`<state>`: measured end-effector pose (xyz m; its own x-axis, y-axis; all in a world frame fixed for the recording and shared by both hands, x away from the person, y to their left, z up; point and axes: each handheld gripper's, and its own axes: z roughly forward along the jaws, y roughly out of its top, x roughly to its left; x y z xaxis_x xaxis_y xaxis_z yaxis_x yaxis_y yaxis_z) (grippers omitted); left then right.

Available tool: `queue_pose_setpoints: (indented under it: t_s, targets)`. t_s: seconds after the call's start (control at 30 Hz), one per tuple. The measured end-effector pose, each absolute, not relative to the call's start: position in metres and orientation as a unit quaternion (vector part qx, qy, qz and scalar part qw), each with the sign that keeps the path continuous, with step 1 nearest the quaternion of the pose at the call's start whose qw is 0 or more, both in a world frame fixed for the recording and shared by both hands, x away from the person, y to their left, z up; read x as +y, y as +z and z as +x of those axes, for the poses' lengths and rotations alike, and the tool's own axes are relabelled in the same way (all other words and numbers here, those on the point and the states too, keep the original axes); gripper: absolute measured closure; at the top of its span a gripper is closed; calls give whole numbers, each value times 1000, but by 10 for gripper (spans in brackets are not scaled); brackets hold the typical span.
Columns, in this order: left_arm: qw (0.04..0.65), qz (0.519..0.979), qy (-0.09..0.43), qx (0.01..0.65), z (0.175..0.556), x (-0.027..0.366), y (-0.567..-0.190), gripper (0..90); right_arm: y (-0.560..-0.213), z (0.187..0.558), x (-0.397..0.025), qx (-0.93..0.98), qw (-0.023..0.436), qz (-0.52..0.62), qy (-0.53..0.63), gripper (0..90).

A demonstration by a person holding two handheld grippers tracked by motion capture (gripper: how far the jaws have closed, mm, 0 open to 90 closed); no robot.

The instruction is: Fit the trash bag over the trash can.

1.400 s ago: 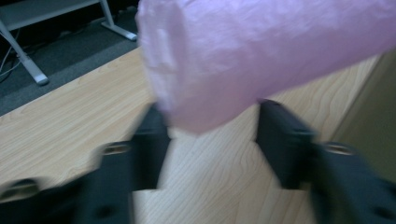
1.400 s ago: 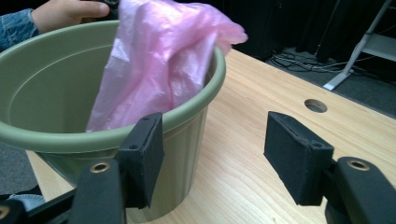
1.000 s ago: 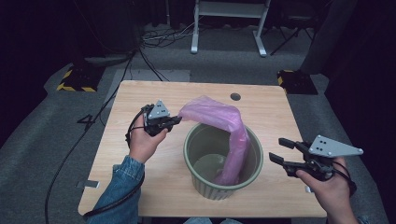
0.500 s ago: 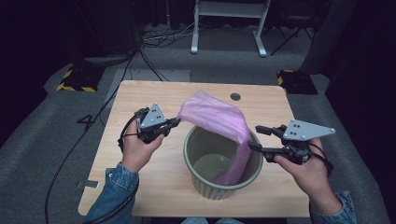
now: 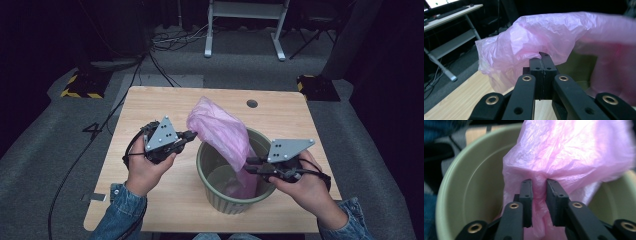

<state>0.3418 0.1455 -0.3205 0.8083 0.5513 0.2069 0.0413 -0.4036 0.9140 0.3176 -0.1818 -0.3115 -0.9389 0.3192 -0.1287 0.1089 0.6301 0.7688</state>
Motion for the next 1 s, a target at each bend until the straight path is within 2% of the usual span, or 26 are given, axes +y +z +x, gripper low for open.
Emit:
queue_pose_setpoints:
  t_s: [0.1,0.27,0.6,0.73,0.83,1.0]
  targets:
    - [516,799,247,182,341,143,-320,898,-315,312,-171,911,114,106,382,802]
    - [524,798,243,171,336,138,-319,898,-317,307,-161,920,105,93,365,792]
    - [540,795,239,142,321,129,-312,895,-313,305,-176,907,116,111,390,643]
    - [541,797,235,130,317,125,-309,896,-302,302,-189,893,137,123,411,536]
    - [540,799,231,126,316,122,-309,896,-293,300,-196,886,156,126,417,530]
    - [538,804,225,117,313,115,-309,894,-277,294,-199,871,179,130,439,453]
